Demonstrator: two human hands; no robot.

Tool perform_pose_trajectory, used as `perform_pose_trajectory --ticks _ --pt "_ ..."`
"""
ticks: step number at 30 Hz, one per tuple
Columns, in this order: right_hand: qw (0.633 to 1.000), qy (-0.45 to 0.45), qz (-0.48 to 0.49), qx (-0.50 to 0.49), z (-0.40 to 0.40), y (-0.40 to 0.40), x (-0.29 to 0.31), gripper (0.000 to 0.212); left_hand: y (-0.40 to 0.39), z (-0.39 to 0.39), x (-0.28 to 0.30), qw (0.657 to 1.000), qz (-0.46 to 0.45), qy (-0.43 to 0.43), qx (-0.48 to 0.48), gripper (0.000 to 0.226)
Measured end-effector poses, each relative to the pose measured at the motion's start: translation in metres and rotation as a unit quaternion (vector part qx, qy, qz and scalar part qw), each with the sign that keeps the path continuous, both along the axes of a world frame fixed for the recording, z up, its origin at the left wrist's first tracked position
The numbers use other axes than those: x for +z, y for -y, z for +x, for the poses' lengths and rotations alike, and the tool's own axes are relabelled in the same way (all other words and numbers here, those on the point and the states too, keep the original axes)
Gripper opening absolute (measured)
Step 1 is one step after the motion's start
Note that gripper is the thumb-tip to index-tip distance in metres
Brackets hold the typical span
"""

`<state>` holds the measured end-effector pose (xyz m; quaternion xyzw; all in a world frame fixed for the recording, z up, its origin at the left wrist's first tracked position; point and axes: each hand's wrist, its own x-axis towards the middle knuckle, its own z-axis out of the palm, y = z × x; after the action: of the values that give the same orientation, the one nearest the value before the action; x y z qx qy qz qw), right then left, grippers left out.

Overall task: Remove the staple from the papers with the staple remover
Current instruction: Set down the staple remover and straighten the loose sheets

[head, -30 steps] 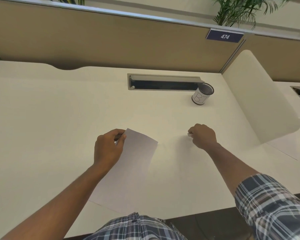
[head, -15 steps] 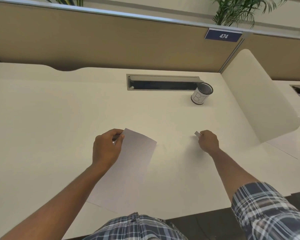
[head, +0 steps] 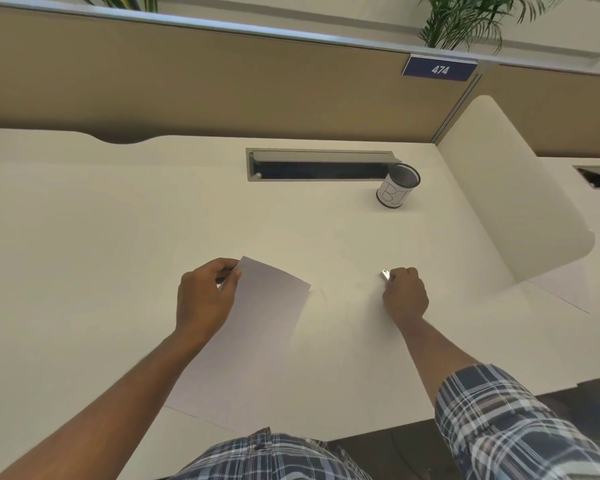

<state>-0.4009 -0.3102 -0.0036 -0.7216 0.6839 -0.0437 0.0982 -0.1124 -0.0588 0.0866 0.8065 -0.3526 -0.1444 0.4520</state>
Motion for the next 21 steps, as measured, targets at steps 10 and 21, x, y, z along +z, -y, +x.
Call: perform_pose_trajectory --ticks 10,21 --pt "0.985 0.053 -0.157 0.037 0.028 -0.027 0.017 0.015 -0.002 -0.003 0.008 0.999 -0.024 -0.044 0.003 0.01" --pt "0.695 0.585 0.415 0.05 0.096 -0.123 0.043 0.058 -0.009 0.014 0.033 0.972 -0.111 -0.201 0.041 0.01"
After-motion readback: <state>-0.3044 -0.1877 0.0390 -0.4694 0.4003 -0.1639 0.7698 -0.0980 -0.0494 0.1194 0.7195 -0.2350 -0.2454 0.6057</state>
